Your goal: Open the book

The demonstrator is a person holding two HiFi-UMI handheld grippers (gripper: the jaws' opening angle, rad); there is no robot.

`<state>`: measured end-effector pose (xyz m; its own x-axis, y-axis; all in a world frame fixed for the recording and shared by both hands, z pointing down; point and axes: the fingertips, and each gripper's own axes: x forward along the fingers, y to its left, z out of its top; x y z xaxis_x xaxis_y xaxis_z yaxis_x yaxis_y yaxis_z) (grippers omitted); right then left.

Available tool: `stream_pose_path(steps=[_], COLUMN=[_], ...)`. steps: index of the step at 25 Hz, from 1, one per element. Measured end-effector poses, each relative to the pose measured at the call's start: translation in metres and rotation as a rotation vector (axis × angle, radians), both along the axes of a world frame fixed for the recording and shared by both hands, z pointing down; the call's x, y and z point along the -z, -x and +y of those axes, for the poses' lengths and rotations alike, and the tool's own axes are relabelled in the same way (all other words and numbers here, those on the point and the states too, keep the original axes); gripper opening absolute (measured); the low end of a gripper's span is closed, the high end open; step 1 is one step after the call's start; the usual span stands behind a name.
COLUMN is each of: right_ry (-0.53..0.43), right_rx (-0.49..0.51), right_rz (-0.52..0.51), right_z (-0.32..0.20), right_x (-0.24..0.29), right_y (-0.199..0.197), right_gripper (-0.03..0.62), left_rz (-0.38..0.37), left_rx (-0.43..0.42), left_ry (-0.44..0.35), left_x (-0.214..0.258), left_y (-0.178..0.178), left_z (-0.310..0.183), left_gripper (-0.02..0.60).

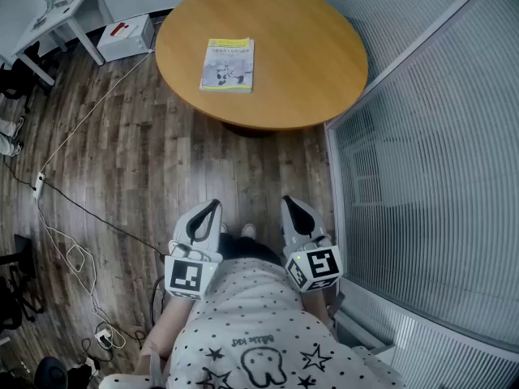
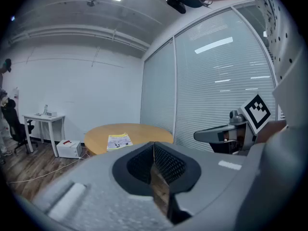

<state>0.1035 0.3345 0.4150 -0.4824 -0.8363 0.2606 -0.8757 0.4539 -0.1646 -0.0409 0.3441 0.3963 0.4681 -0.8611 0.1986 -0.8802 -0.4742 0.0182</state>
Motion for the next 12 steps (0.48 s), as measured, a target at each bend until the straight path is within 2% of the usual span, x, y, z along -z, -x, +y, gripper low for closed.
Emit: stream_pose_path(steps=[7, 12], right_ry=[-0.005, -0.015], right_rx=[0.015, 0.014], right_rz=[0.002, 0.004], right_z=[0.002, -0.002], right_x=[-0.006, -0.002], right_y=[-0.006, -0.015], right_gripper=[0.003, 0.004], left_rz=[-0.002, 0.025], left_rx=[0.009, 0.020], left_ry=[-0.007, -0.005], left_x=[-0.006, 0.003], left_y=[-0.007, -0.015], left_z=[0.001, -0.002], left_gripper=[0.014, 0.014])
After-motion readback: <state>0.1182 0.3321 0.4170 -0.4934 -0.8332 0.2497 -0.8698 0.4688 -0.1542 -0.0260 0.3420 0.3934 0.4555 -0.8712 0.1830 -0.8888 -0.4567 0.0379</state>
